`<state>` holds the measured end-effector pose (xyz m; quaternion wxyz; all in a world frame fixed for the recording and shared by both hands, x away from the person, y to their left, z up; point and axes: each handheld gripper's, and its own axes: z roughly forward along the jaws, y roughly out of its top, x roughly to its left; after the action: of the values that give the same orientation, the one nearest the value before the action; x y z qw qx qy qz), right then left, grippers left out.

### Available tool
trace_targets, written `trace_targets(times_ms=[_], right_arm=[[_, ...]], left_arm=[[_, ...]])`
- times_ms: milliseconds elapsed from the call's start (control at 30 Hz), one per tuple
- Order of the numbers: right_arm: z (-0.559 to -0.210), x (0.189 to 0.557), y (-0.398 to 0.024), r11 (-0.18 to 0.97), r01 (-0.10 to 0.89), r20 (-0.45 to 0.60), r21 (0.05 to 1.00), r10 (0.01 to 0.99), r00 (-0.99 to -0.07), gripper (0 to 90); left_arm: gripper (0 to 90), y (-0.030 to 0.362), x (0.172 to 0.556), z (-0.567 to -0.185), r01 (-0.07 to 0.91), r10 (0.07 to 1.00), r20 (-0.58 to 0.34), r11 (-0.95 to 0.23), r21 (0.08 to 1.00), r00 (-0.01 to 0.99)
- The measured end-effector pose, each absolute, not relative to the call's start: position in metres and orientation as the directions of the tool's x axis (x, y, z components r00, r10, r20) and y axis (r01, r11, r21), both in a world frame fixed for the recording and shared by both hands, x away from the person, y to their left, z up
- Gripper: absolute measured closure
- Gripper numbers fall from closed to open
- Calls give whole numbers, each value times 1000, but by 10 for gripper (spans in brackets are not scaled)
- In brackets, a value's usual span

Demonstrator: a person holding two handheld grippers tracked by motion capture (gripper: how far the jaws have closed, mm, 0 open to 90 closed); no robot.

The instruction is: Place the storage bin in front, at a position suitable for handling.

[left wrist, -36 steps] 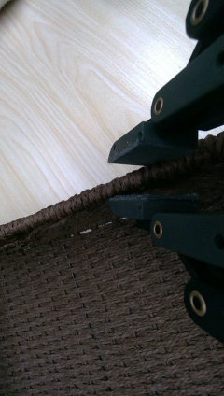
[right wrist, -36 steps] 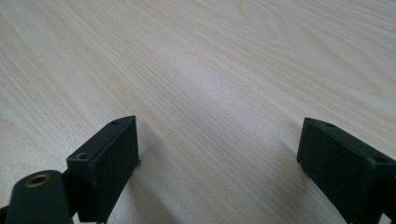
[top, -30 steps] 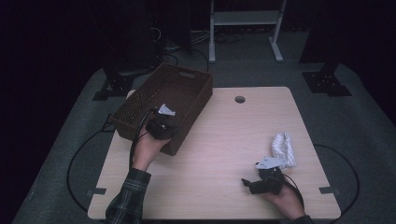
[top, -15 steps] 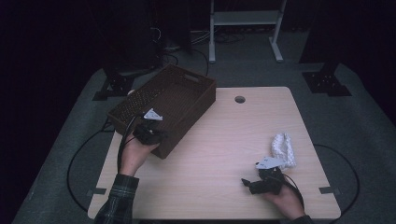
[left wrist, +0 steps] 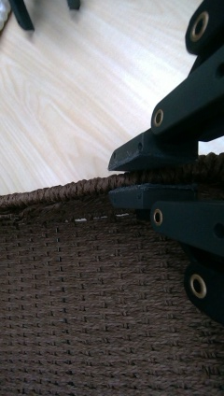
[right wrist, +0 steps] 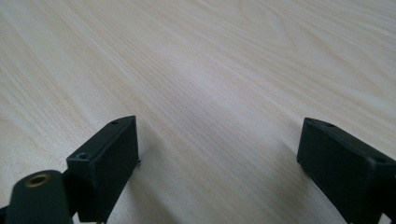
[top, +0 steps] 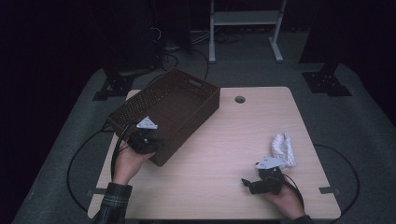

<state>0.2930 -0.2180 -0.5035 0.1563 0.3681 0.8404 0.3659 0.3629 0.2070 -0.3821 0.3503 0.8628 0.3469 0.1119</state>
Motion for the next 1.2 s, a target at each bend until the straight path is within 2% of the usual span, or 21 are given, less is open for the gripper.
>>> trace_targets(times_ms=[400, 533, 567, 667, 1200], right_arm=[[-504, 293, -218, 462, 504, 7, 730, 733, -681, 116], [-504, 293, -218, 461, 504, 7, 730, 733, -680, 117], [-504, 293, -218, 461, 504, 7, 730, 733, -680, 116], [-504, 293, -218, 461, 504, 7, 730, 733, -680, 117], [-504, 293, -218, 460, 504, 7, 731, 733, -680, 116]], left_arm=[[787, 209, 346, -381, 505, 659, -48, -525, 685, 751], [742, 207, 347, -373, 501, 660, -63, -500, 707, 748], [710, 206, 349, -370, 504, 664, -60, -502, 703, 745], [690, 201, 354, -364, 504, 671, -52, -501, 703, 740], [641, 157, 408, -353, 471, 653, -30, -514, 716, 757]])
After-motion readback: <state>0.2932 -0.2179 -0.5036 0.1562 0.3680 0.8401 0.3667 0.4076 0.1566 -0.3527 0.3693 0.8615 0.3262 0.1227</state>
